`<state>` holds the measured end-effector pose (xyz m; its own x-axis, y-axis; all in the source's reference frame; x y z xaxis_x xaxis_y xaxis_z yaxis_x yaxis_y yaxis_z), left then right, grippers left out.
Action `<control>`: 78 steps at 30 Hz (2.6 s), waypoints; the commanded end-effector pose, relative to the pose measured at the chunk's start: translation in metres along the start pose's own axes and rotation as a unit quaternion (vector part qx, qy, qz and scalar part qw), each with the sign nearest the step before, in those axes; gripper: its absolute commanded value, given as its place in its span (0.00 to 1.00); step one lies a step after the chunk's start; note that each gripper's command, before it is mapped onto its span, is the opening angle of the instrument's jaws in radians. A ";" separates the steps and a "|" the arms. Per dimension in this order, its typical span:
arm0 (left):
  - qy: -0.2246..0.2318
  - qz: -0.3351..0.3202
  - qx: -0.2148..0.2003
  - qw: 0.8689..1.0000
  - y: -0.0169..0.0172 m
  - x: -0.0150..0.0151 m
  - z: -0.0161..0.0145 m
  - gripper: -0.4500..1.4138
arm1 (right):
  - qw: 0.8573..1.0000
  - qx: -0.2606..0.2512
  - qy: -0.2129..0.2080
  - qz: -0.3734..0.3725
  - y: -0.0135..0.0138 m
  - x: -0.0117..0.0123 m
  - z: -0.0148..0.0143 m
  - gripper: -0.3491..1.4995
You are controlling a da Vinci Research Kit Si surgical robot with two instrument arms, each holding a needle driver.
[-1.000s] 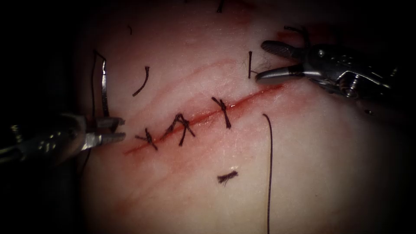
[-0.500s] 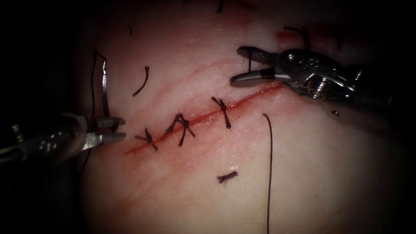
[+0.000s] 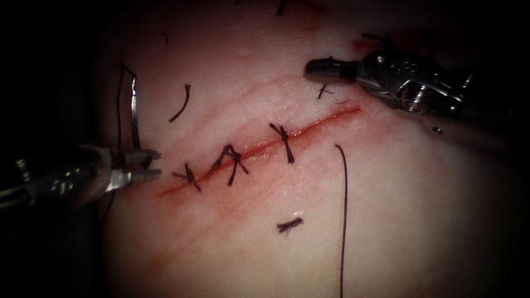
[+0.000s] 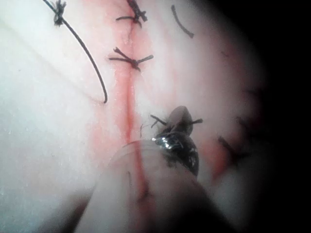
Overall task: Wound Closure
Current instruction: Adjust the suture tail with the right hand, then set the needle onto the skin with the left hand.
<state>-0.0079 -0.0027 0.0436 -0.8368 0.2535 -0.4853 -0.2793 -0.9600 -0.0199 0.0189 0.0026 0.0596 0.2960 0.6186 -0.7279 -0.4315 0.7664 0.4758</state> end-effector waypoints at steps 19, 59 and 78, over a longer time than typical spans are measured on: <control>0.000 0.000 0.001 1.000 -0.0003 0.0004 0.0006 0.29 | 0.999 0.025 0.013 0.036 -0.0011 0.0046 0.0011 0.00; -0.007 0.055 0.066 0.996 -0.0068 0.0060 0.0017 0.37 | 0.995 0.057 0.072 -0.030 0.0021 0.0085 -0.0033 0.91; -0.046 0.060 0.131 0.988 -0.0157 0.0064 0.0132 0.35 | 0.995 0.019 0.087 -0.040 0.0033 0.0055 -0.0089 0.90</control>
<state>-0.0145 0.0138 0.0520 -0.8878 0.1892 -0.4196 -0.3040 -0.9255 0.2258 0.0109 0.0063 0.0525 0.1764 0.5167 -0.8378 -0.3777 0.8215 0.4271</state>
